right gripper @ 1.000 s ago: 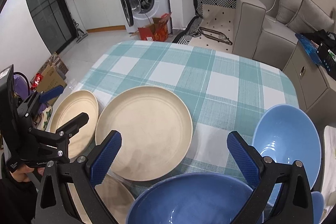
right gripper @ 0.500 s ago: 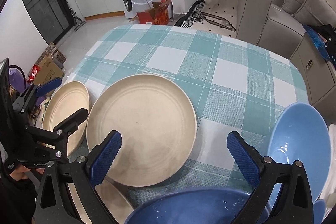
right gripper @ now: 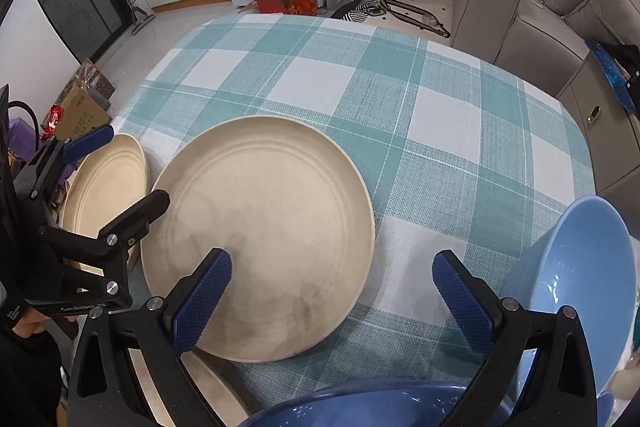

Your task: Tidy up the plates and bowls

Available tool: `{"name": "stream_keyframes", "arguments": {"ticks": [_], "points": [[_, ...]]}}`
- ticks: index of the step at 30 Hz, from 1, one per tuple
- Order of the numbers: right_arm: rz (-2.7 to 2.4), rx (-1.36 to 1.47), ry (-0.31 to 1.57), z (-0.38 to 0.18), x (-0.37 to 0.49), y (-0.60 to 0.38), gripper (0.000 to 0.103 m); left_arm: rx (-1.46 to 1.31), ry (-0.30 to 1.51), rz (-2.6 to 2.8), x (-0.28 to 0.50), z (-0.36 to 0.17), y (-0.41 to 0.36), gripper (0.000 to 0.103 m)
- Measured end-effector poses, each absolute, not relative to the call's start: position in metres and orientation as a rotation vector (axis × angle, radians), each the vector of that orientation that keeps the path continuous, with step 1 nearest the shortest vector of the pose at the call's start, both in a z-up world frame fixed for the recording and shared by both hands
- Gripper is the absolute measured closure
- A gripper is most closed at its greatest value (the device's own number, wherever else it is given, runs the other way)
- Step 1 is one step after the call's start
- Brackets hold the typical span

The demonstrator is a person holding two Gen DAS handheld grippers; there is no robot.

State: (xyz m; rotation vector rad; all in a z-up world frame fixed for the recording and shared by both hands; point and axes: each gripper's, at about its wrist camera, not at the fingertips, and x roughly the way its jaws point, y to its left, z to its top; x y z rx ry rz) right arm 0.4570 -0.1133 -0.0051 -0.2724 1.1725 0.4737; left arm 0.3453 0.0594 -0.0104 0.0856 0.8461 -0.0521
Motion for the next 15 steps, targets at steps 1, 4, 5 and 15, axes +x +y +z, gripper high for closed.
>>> {"name": "stream_keyframes", "arguments": {"ticks": [1,4,5,15], "points": [[0.471,-0.274,1.178,-0.006,0.458,-0.114,0.0,0.088,0.852,-0.053,0.347,-0.012,0.059,0.0],[0.459,-0.256,1.212,-0.012,0.464,-0.115,0.0,0.09,0.869,-0.061,0.35,-0.016,0.058,0.0],[0.45,-0.238,1.233,-0.015,0.467,-0.116,0.001,0.092,0.871,-0.061,0.35,-0.017,0.058,0.0],[0.458,-0.248,1.285,-0.026,0.473,-0.113,0.008,0.089,0.903,-0.069,0.358,-0.025,0.058,0.0]]}}
